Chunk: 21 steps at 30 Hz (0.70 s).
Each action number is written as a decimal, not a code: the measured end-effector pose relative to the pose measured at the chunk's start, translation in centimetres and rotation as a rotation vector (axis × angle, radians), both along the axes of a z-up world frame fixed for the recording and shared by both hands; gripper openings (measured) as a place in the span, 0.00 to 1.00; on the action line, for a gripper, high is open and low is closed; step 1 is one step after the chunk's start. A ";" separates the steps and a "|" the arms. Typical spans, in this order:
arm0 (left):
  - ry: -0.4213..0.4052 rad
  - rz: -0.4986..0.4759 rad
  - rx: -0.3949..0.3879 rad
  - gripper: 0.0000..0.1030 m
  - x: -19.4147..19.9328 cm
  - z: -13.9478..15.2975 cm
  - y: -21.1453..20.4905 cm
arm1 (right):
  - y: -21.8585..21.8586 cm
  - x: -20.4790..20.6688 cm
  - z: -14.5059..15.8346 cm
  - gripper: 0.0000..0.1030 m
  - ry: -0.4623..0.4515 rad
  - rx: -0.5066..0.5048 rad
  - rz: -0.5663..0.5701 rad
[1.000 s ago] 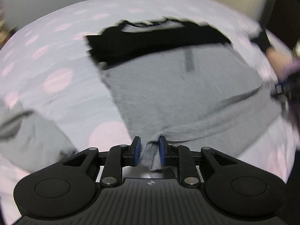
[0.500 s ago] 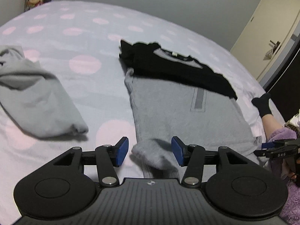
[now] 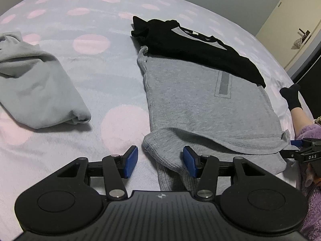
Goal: Fold clothes
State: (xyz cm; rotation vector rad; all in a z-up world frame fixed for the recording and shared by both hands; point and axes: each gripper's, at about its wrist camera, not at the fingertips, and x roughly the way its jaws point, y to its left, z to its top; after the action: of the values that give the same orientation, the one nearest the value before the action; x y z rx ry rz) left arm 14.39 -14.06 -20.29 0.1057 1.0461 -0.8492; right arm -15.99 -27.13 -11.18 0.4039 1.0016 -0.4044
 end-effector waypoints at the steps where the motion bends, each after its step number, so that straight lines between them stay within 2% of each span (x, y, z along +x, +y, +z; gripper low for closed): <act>1: -0.001 -0.001 0.002 0.46 0.0 0.0 0.0 | 0.0 0.1 0.0 1.00 0.003 -0.003 0.002; 4: -0.012 -0.002 -0.002 0.44 -0.2 0.1 0.0 | 0.0 -0.1 0.2 1.00 -0.009 -0.001 -0.003; 6: -0.015 -0.002 -0.014 0.36 -0.3 0.3 0.1 | -0.1 -0.5 0.5 0.99 -0.029 0.004 -0.013; 11: -0.012 0.009 -0.042 0.35 -0.2 0.6 0.5 | 0.0 -2.2 2.3 0.97 -0.129 -0.008 -0.048; 13: -0.010 0.009 -0.045 0.35 -0.2 0.5 0.4 | 0.0 -2.7 3.0 0.88 -0.165 -0.021 -0.061; 15: -0.010 0.006 -0.043 0.35 -0.2 0.5 0.3 | -0.4 -3.0 3.1 0.67 -0.174 -0.020 -0.093; 17: -0.009 0.006 -0.041 0.35 -0.1 0.5 0.3 | -0.9 -3.0 2.9 0.58 -0.173 -0.004 -0.130; 19: -0.007 0.008 -0.036 0.34 -0.1 0.4 0.3 | -1.4 -3.0 2.5 0.55 -0.171 0.020 -0.164; 21: -0.006 0.008 -0.031 0.32 -0.1 0.4 0.2 | -1.5 -2.7 2.2 0.45 -0.162 0.027 -0.164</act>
State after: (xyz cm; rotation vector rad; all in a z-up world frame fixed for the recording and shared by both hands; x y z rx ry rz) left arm 14.33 -13.83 -19.93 0.0779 1.0263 -0.8577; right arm -18.69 -28.59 -8.98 0.5372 0.8201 -0.4983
